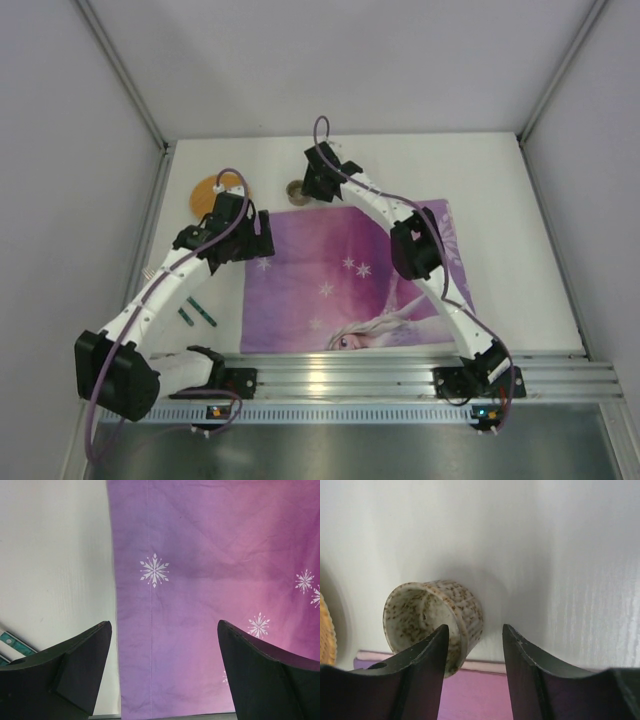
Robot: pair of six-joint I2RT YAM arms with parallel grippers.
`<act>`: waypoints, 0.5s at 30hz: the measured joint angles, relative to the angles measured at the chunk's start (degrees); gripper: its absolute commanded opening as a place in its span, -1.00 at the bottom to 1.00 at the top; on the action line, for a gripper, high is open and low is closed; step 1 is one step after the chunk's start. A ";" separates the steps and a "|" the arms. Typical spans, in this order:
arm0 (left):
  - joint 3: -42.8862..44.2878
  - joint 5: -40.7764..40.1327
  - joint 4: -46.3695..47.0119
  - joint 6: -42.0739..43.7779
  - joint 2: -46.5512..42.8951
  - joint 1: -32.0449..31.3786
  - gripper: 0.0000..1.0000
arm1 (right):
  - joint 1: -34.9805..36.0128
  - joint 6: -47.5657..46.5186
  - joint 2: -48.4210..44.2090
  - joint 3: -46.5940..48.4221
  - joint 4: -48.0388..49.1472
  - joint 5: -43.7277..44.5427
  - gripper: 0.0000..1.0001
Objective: Set the dinner table for one person
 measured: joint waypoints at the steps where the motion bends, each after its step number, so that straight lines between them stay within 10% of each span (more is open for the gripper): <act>1: -0.02 0.09 0.04 0.00 0.20 0.00 0.85 | 0.02 -0.11 0.11 0.26 -0.11 0.76 -0.16; 8: -0.02 0.55 0.26 0.44 2.14 0.13 0.85 | 0.07 -0.13 0.24 0.68 -0.68 3.56 -0.97; 15: 0.00 1.11 0.24 0.98 3.61 0.13 0.92 | -0.66 -0.13 0.07 -0.28 1.27 1.51 -1.00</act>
